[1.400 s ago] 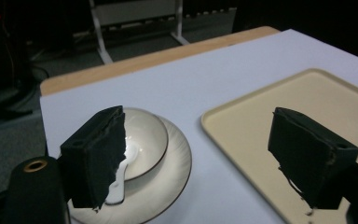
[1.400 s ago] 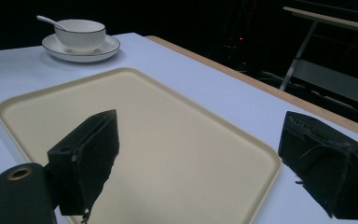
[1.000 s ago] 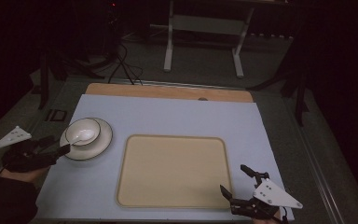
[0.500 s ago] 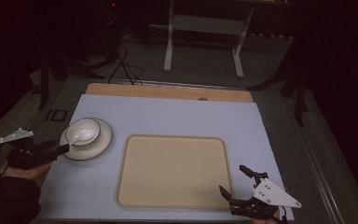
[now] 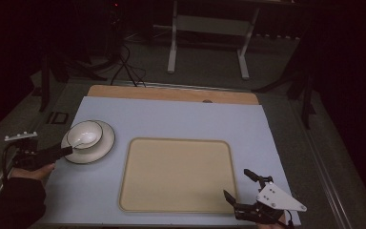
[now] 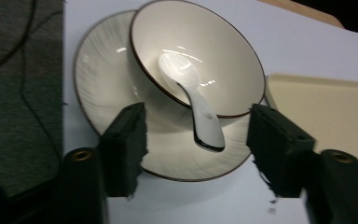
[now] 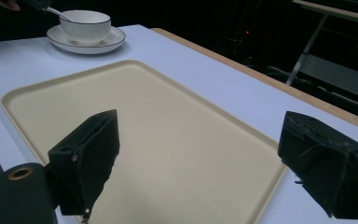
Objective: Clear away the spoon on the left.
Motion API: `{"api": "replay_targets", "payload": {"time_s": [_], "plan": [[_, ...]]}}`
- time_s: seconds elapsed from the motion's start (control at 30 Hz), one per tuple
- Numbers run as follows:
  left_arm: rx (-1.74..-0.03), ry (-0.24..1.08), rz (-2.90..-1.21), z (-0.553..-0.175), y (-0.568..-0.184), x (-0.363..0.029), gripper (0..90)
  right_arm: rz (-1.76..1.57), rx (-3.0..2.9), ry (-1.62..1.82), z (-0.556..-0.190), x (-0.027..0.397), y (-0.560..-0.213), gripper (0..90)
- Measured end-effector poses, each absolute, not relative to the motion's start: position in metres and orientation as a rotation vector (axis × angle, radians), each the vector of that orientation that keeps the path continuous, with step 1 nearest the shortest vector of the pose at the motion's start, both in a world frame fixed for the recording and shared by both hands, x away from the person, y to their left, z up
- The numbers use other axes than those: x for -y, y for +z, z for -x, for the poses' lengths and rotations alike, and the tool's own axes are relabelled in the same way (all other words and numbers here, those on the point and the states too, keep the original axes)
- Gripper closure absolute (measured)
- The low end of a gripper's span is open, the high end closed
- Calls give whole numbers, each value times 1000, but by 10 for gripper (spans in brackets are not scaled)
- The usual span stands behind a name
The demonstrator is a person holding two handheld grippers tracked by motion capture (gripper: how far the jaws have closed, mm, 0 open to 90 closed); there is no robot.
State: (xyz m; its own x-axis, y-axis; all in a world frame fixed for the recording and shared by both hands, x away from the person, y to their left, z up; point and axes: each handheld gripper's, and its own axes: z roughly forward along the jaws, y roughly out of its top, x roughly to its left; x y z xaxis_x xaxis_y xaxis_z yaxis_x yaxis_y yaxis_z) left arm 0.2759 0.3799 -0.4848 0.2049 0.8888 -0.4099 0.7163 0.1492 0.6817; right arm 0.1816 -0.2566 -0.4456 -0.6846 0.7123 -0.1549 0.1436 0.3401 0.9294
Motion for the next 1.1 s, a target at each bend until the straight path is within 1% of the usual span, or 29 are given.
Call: {"api": "replay_targets", "payload": {"time_s": [0.03,0.13,0.2,0.23,0.3,0.37,0.43,0.47,0.53,0.57,0.6,0.7,0.97,1.1], "plan": [[-1550,239,-1599,-276,-485,-380,447,-746,-2054,1345,-182,257,-445,126],[-1552,238,-1593,-278,-487,-381,484,-746,-2059,1338,-182,256,-446,127],[-1558,243,-1604,-280,-488,-381,486,-743,-2061,1336,-182,256,-446,127],[-1556,230,-1606,-281,-488,-381,517,-743,-2061,1336,-182,256,-446,127],[-1563,225,-1604,-283,-490,-381,520,-742,-2061,1337,-182,256,-446,127],[-1561,211,-1600,-285,-490,-381,538,-746,-2061,1337,-182,256,-446,127],[-1558,198,-1597,-286,-491,-381,577,-747,-2061,1339,-182,256,-446,127],[-1562,195,-1601,-287,-492,-380,578,-747,-2063,1337,-182,256,-446,127],[-1568,191,-1606,-289,-492,-380,639,-746,-2063,1337,-183,256,-447,128],[-1578,187,-1602,-290,-492,-381,646,-747,-2063,1337,-182,256,-447,128],[-1578,187,-1603,-290,-492,-381,690,-748,-2062,1336,-182,256,-447,128],[-1572,187,-1602,-291,-491,-381,741,-747,-2062,1337,-183,256,-447,128],[-1546,182,-1661,-292,-488,-377,773,-750,-2065,1335,-183,256,-447,129],[-1543,170,-1669,-293,-487,-376,810,-751,-2066,1334,-184,256,-447,134]]}}
